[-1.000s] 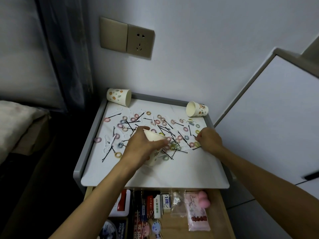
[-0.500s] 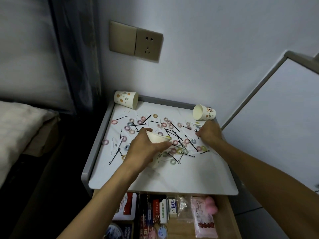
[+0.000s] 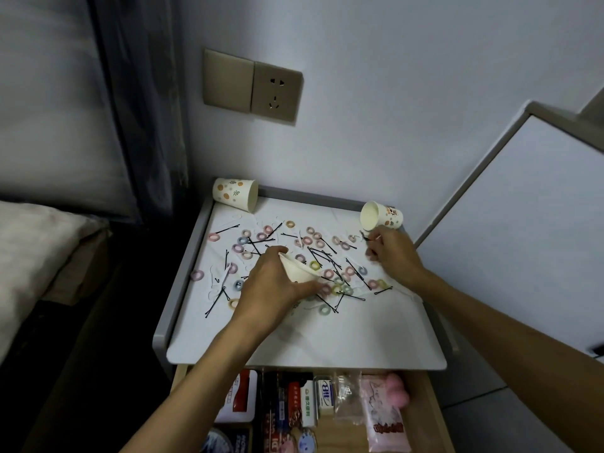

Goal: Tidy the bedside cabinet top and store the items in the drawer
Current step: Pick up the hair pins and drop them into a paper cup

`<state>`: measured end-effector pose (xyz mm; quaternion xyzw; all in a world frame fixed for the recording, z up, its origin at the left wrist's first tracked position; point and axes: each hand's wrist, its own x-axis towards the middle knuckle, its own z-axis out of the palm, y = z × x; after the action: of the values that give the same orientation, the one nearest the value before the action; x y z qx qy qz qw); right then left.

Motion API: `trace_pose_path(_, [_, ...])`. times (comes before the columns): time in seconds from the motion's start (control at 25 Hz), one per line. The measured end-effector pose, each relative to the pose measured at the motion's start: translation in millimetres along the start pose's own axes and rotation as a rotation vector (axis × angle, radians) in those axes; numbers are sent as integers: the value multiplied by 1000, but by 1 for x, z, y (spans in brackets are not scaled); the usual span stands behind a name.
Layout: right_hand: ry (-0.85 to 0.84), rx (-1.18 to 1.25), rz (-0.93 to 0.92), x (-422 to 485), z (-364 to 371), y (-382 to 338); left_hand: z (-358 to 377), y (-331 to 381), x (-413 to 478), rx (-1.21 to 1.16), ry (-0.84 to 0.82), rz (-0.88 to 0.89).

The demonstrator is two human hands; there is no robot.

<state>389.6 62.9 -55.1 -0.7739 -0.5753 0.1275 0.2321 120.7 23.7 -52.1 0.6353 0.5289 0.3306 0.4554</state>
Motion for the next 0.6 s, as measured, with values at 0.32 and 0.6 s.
trace_pose_path(0.32, [-409, 8, -569, -60, -22, -73, 14, 1, -4, 151, -38, 170])
trace_pose_path(0.6, [-192, 128, -267, -49, -29, -17, 12, -2, -7, 77, -57, 165])
